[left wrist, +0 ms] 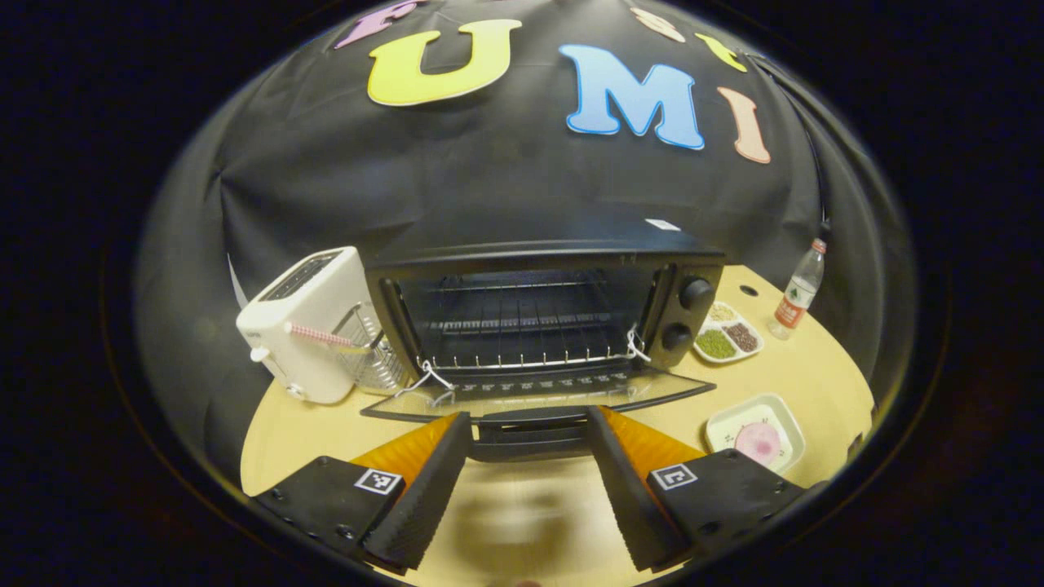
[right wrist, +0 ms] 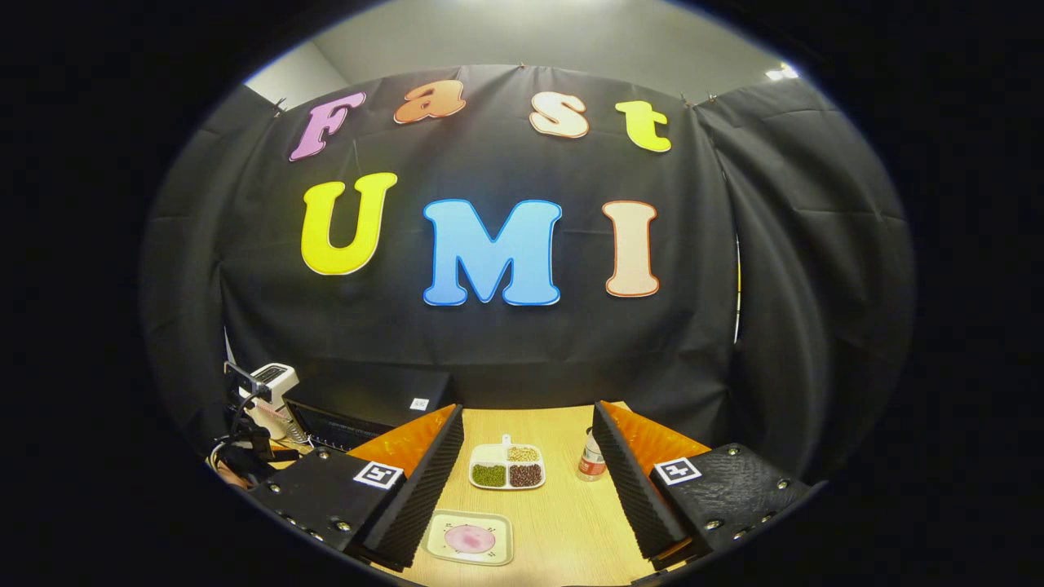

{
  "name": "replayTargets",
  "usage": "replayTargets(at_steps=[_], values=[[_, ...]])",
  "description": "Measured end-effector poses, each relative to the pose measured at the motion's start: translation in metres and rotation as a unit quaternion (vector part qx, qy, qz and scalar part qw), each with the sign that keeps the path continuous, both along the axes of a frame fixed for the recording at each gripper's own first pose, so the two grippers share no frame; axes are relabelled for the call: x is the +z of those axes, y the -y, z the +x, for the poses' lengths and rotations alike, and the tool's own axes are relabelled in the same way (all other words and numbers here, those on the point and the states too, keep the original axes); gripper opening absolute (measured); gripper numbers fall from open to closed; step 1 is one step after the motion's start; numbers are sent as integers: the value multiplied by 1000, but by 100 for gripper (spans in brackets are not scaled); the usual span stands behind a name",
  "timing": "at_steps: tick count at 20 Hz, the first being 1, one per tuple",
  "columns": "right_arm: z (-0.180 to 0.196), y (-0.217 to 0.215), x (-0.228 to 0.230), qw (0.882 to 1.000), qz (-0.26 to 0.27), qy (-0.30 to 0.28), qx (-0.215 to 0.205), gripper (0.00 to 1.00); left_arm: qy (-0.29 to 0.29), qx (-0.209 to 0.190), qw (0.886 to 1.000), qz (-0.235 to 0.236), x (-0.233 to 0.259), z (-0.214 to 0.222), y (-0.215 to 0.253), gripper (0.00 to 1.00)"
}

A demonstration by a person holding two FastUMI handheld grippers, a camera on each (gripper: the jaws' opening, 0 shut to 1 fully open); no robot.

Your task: Open the electric oven with the left hand, put the food in, and close the electric oven.

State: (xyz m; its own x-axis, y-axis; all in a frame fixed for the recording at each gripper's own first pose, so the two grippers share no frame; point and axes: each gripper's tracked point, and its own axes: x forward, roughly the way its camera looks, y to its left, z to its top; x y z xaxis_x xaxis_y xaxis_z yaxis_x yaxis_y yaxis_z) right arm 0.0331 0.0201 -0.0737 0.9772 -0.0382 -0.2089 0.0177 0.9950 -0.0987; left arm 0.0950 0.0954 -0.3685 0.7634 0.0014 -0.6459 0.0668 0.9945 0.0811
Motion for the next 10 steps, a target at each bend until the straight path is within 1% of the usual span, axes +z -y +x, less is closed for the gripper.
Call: replayTargets(at_steps=[1,2,3,4,6,7,8,9,10], values=[[0,-1,0,1000,0,-2,2,96,-7,2,1000,-2,-5,-4,-1,99],[-2,-3,-2,1000,0,-4,4,96,-14,4,1000,-3,-10,-9,-3,95],[-3,-5,-3,1000,1,-7,5,96,-21,5,1000,-3,-15,-13,-4,95],[-4,-6,-5,1000,2,-9,7,96,-31,6,1000,-2,-23,-18,-6,99],[-5,-8,-7,1000,2,-13,9,96,-44,7,999,2,-34,-27,-12,99],[-6,-9,-7,1000,2,-13,11,96,-47,9,999,2,-34,-30,-16,95],[-7,-9,-8,1000,1,-15,11,96,-41,14,999,-2,-28,-32,-17,99],[-8,-8,-12,1000,1,-20,11,96,-26,17,999,-10,-16,-31,-17,95],[-9,-7,-18,999,4,-29,12,96,-7,19,1000,-16,0,-29,-15,99]])
